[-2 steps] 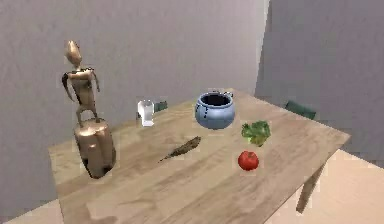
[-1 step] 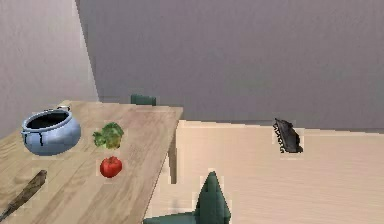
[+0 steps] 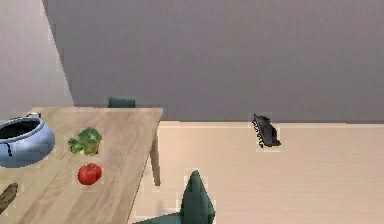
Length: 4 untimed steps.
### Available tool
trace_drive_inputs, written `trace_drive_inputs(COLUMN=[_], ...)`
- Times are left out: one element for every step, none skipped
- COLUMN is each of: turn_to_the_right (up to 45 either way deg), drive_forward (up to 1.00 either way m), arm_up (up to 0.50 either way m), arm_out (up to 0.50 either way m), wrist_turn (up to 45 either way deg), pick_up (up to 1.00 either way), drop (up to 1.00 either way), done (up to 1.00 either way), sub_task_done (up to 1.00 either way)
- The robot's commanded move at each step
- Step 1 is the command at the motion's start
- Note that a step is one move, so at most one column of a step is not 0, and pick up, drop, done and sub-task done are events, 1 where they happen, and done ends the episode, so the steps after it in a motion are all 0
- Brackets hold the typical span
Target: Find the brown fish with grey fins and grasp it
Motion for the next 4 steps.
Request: trace_drive_inputs(turn_to_the_right=[0.0,-45.0,-45.0,-45.0], drive_forward=[0.15,0.00,0.00,0.00], arm_up=[0.00,0.00,0.00,0.00], arm_out=[0.00,0.00,0.00,0.00], wrist_turn=[0.0,0.0,0.0,0.0], pick_up=[0.00,0.00,0.00,0.00], drop=[0.00,0.00,0.00,0.00], done=[0.00,0.00,0.00,0.00], sub_task_done=[0.00,0.00,0.00,0.00])
